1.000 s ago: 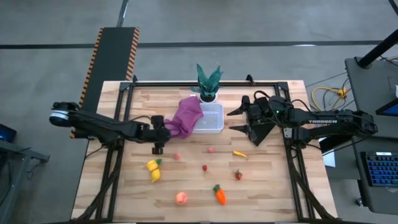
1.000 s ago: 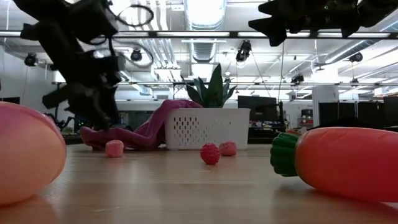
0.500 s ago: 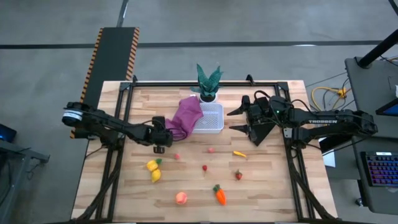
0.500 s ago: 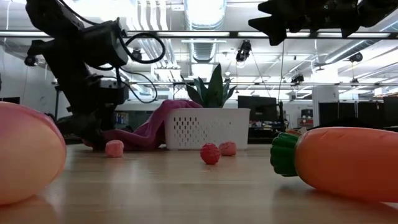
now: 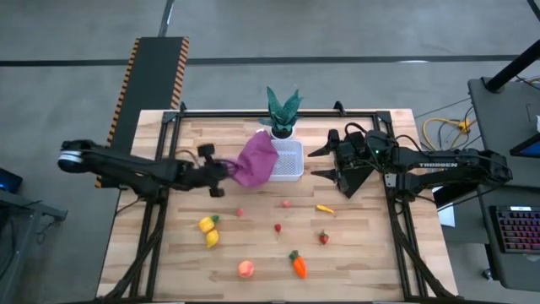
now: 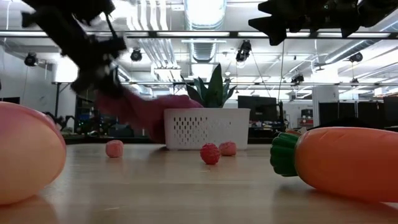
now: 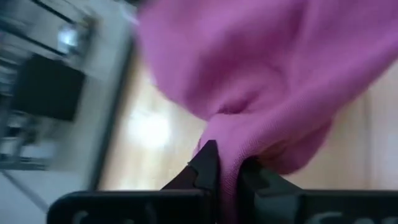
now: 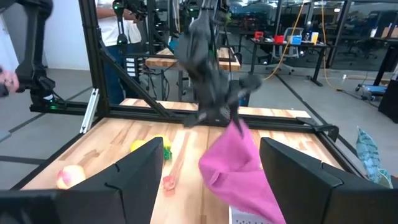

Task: Build produce basket
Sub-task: Remove the purple towel from the white basket

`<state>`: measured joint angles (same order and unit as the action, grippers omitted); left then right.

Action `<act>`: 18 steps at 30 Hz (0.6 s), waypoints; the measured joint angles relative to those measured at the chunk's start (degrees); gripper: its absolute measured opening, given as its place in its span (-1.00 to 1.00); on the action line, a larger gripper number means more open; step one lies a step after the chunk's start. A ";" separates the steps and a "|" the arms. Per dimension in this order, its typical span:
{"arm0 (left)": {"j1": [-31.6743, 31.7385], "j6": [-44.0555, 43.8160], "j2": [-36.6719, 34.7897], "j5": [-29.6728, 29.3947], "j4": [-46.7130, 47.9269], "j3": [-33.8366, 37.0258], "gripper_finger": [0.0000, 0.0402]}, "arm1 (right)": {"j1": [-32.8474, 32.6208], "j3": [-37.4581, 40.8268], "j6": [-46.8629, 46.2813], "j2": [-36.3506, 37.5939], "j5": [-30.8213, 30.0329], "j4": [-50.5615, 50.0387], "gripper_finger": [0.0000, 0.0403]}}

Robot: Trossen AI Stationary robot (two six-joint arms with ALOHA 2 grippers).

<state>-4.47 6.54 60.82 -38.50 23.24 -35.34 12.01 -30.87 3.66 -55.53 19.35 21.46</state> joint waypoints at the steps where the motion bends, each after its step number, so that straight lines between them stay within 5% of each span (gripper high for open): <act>1: 0.00 0.31 -2.38 -1.98 0.12 -0.40 -0.99 | 0.00 0.00 0.00 0.00 -0.04 0.04 0.28; 10: 0.02 10.05 -20.05 -20.14 -1.61 -4.36 -1.00 | 0.00 0.00 0.00 0.00 -0.04 0.02 0.28; 18: 0.02 25.84 -25.81 -29.05 -13.17 -8.97 -1.00 | 0.00 0.00 0.00 0.00 -0.10 0.02 0.28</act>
<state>-4.45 32.38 35.01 -67.55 10.06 -44.31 12.01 -30.87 3.66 -55.53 19.25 21.47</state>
